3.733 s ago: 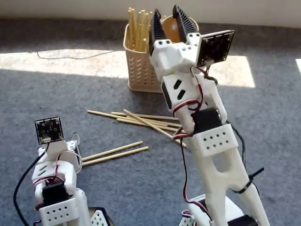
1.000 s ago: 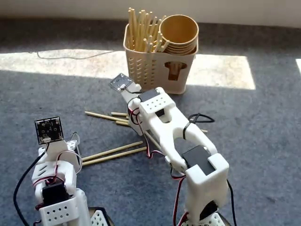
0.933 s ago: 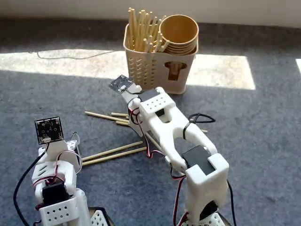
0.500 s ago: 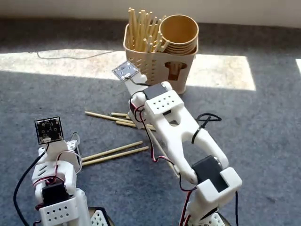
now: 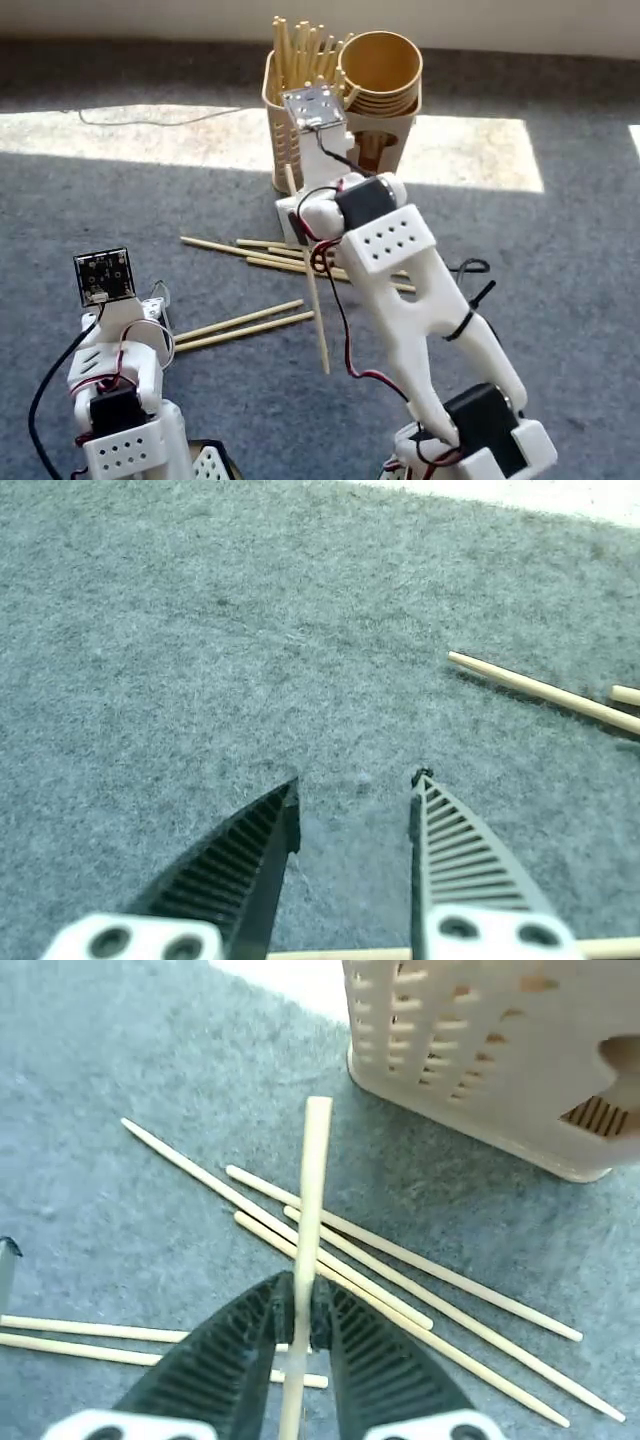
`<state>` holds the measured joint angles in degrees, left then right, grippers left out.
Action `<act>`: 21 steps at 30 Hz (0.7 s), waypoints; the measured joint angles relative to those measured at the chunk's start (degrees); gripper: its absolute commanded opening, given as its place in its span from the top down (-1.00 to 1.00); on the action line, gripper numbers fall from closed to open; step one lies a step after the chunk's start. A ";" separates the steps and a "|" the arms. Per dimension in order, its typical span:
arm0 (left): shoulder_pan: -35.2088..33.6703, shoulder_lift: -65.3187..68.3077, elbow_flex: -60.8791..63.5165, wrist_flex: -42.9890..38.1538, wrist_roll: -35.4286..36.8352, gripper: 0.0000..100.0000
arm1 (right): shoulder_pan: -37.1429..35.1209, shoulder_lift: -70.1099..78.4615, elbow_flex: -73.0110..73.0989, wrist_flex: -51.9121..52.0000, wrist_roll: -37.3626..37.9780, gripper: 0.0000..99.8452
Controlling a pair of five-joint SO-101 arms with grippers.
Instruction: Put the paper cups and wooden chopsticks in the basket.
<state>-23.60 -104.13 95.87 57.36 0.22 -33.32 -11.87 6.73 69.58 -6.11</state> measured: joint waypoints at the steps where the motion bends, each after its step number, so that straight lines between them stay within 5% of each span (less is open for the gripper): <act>1: 0.00 0.00 0.00 0.00 0.00 0.64 | 0.00 -1.58 0.00 0.00 -0.70 0.99; 11: 0.00 0.00 0.00 0.00 0.00 0.64 | 0.00 -18.20 3.08 -6.42 -2.73 0.99; 21: 0.00 0.00 0.00 0.00 0.00 0.64 | 0.00 -30.68 16.79 -32.35 -2.73 0.99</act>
<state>-23.60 -104.13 95.87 57.36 0.22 -33.32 -42.55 23.52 37.23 -8.84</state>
